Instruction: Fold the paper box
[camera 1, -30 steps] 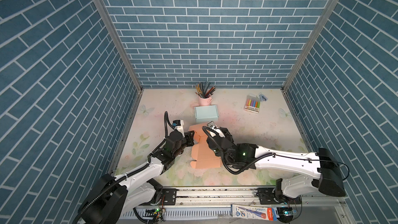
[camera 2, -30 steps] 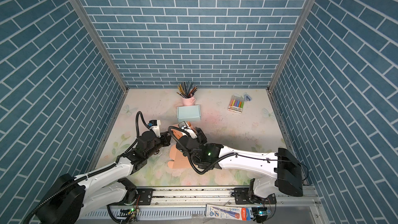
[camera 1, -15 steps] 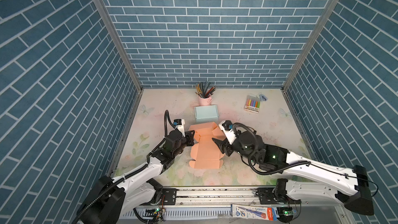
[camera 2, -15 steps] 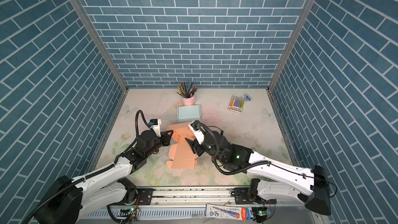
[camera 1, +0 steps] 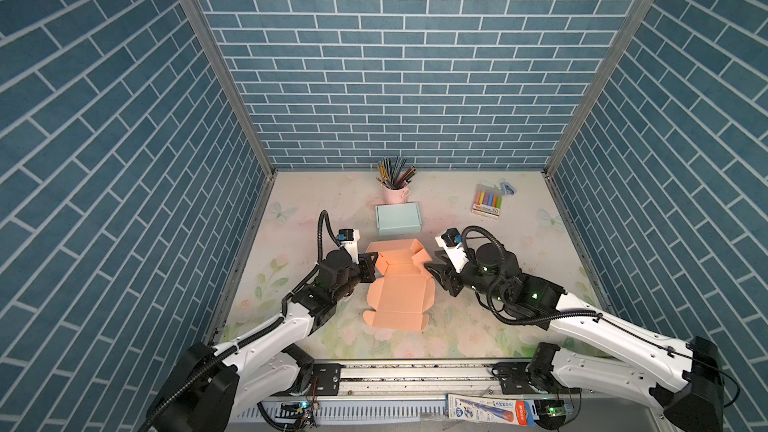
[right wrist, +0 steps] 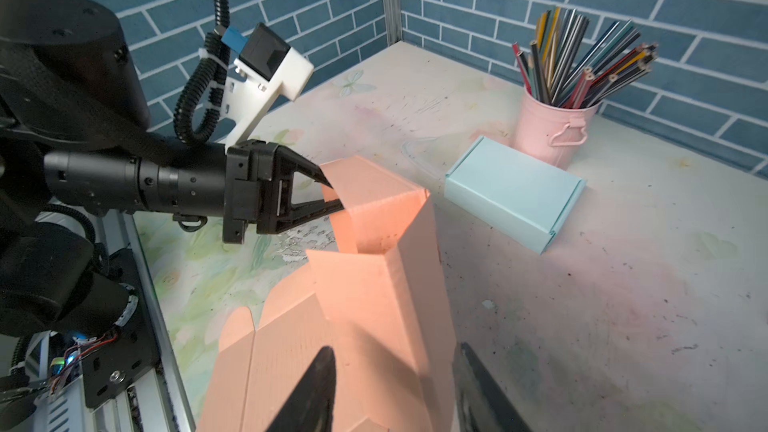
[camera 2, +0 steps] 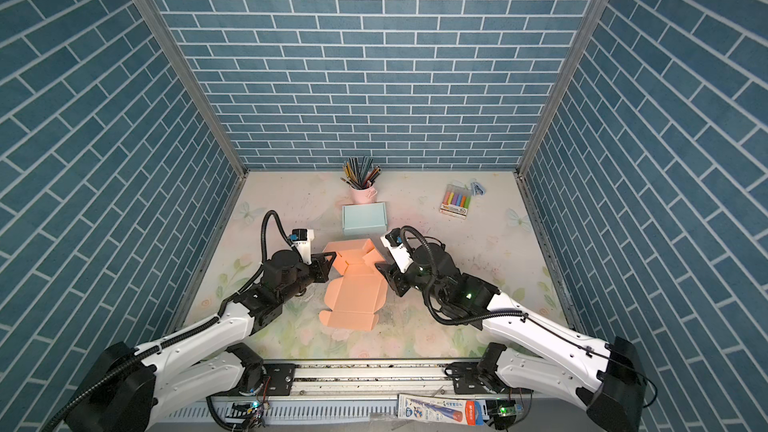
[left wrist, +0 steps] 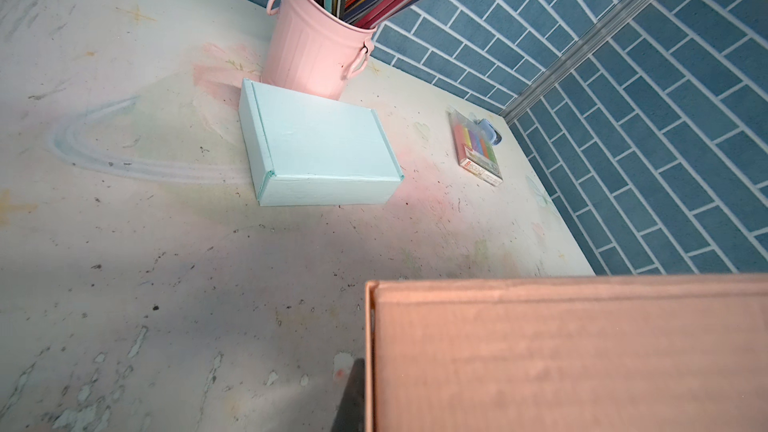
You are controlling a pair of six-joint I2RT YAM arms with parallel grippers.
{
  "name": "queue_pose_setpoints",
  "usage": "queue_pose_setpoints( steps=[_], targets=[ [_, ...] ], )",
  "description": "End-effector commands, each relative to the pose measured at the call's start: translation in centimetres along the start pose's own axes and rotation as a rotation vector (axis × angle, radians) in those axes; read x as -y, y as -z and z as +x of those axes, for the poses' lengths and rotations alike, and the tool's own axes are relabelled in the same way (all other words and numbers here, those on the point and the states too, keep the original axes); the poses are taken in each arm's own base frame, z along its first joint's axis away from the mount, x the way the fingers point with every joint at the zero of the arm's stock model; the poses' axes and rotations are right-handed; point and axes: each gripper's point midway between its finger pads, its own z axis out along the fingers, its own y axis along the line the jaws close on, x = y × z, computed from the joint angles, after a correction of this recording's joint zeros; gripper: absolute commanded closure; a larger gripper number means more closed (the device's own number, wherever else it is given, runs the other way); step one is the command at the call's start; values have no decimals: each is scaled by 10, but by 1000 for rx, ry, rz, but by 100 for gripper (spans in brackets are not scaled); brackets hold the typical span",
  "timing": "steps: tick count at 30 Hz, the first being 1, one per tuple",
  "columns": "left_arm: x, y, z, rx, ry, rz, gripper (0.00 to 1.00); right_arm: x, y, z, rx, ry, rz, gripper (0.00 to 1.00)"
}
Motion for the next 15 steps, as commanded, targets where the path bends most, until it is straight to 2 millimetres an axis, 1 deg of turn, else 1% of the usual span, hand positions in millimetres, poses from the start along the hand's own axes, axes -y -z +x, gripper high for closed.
queue_pose_setpoints(
  steps=[1,7,10,13,15],
  targets=[
    [9,2,-11,25,-6,26,100,-5,-6,-6,16,38,-28,59],
    [9,2,-12,25,-5,27,100,-8,-16,-10,12,54,-44,70],
    [11,2,-12,25,-4,31,100,-12,-24,-11,9,50,-66,72],
    [11,2,-12,26,0,32,100,-8,-33,-8,-17,43,-33,73],
    [11,3,-13,28,-1,31,100,-5,-36,-7,-24,36,2,72]
  ],
)
